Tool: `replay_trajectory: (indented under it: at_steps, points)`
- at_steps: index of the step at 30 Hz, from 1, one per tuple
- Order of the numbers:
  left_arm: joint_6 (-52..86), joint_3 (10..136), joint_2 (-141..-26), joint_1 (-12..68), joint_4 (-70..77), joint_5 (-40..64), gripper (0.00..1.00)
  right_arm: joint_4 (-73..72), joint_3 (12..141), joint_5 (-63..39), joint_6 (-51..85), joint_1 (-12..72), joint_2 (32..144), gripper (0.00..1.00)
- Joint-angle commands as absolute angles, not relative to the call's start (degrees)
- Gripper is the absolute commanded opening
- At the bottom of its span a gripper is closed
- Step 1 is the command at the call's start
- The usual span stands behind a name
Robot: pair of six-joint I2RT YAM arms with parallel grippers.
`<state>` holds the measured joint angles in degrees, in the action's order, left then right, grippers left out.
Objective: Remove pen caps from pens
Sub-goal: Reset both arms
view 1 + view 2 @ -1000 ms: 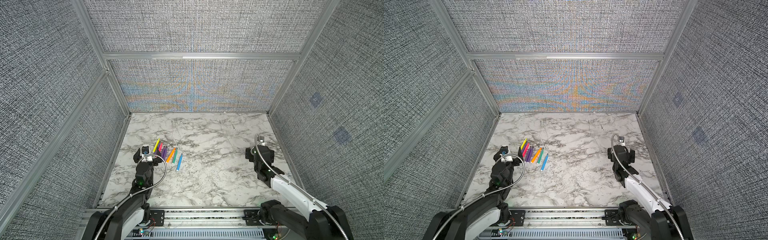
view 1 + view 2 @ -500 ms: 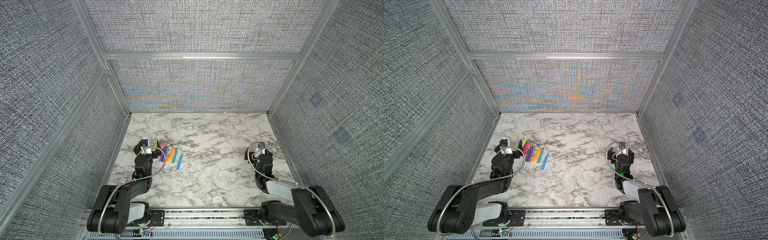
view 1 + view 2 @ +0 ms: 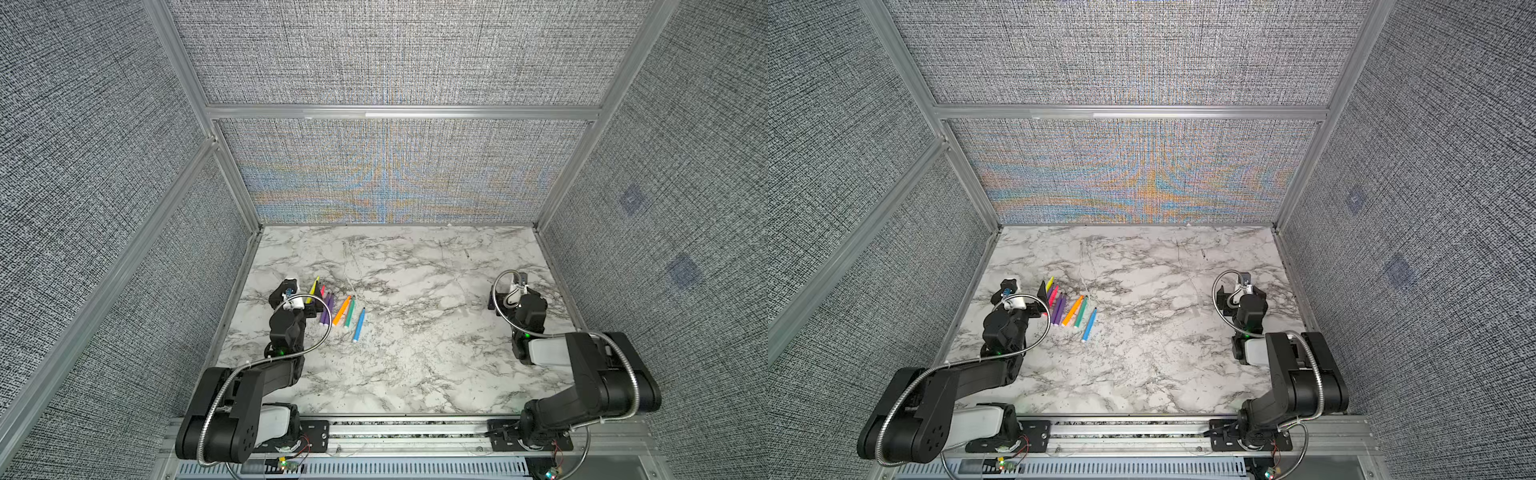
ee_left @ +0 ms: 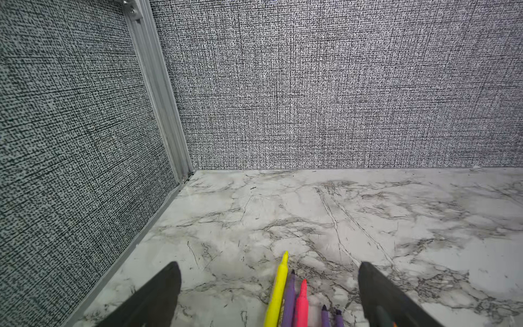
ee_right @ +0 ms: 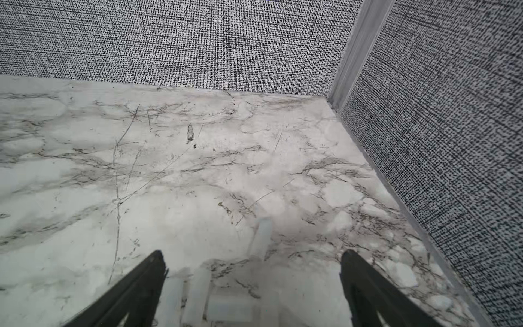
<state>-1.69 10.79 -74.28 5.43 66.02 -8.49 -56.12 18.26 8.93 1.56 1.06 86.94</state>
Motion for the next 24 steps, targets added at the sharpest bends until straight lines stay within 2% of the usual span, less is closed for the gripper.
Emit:
replay_trajectory:
  at_steps: [1, 24]
  points:
    - [-1.52, 10.98, -74.27, 5.41, 68.28, -8.16, 0.97, -56.20, 18.64, 7.65, 2.20, 1.05, 86.70, 0.99]
    - [-1.56, 10.99, -74.22, 5.36, 68.24, -8.16, 0.97, -56.10, 18.68, 7.56, 2.11, 1.00, 86.73, 0.99]
